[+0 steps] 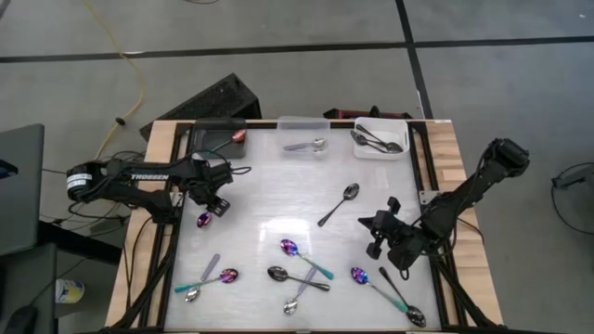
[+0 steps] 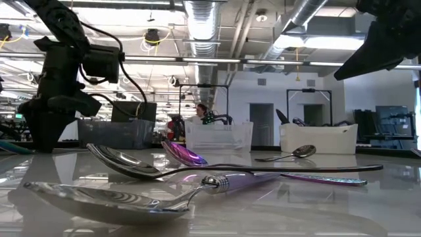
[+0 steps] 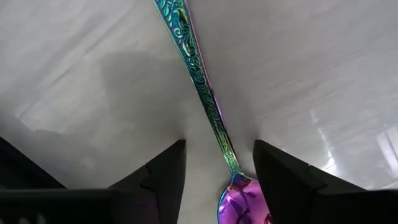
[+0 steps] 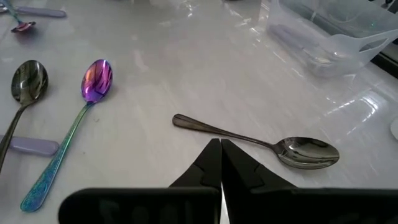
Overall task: Sort silverware by color (type)
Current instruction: Put the blue spoon into the black bin
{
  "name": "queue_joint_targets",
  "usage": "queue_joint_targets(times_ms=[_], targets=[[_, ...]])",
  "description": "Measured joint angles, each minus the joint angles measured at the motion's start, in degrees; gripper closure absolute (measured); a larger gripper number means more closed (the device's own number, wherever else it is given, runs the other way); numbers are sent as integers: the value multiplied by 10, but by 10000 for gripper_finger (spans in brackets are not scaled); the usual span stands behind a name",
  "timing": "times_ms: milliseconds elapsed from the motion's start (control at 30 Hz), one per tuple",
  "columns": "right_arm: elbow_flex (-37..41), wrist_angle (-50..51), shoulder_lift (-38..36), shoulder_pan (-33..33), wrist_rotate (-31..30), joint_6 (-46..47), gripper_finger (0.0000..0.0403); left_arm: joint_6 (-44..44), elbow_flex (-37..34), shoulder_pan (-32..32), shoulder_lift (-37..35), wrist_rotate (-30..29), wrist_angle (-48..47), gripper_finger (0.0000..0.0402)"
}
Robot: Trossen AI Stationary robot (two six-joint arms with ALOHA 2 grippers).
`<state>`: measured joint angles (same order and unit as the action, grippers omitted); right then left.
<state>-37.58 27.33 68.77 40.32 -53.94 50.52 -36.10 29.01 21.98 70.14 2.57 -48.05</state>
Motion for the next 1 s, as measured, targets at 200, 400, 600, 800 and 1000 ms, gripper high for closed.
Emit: queue_joint_targets(times_ms=[200,400,600,800,1000], targets=[[0,0,0,0,0,-1,378,19,-2,0,0,8,2,291],[0,0,0,0,0,-1,378,76,5,0,2,4,2,391],[0,0,0,0,26,0,378,106,85,-14,2,25,26,397],[0,-8,0,-1,31,4,378,194,197,-25,4,0,46,399],[0,-24,-2,-3,31,4,378,240,271,0,2,-118,45,400]])
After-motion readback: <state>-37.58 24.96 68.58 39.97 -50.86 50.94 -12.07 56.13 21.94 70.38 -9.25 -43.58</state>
